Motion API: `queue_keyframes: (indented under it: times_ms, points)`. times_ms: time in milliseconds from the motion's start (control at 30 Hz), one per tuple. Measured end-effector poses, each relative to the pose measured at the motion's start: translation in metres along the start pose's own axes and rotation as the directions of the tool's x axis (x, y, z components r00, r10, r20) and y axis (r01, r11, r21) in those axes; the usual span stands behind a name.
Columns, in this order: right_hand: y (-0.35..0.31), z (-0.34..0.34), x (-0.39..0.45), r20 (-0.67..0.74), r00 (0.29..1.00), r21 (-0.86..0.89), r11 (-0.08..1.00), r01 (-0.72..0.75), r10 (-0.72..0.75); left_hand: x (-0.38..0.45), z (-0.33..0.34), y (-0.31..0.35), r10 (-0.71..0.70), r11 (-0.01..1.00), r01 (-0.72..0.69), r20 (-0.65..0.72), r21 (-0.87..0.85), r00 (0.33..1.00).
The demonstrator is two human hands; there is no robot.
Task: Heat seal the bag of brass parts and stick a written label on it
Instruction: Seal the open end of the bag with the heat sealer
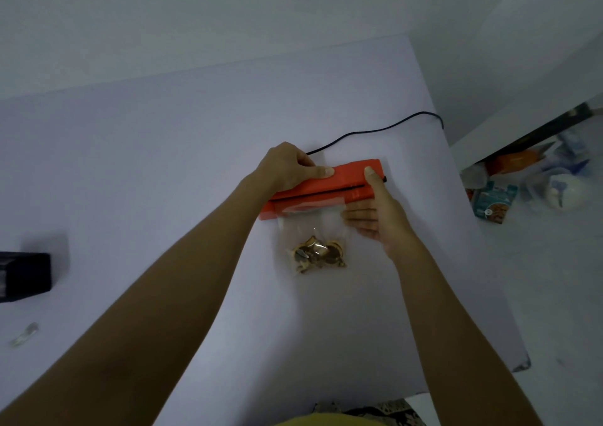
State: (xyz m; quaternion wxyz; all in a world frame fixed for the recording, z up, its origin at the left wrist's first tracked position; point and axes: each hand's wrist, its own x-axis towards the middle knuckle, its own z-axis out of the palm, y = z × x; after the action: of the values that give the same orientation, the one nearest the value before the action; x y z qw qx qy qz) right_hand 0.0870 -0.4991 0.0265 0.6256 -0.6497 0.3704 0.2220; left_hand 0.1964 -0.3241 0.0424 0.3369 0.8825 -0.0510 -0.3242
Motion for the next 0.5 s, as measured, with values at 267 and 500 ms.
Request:
queue_keyframes:
  times_ms: [267, 500]
  points:
    - [0.0003, -0.0035, 0.0051, 0.049, 0.998, 0.049, 0.998, -0.05, 0.047, 0.0007, 0.0001, -0.0005, -0.002, 1.0, 0.002, 0.006, -0.003, 1.0]
    - [-0.0019, -0.0045, 0.0074, 0.06, 0.996, 0.089, 0.993, -0.075, 0.07, 0.0021, 0.0003, -0.0005, 0.007, 1.0, -0.007, 0.011, 0.013, 1.0]
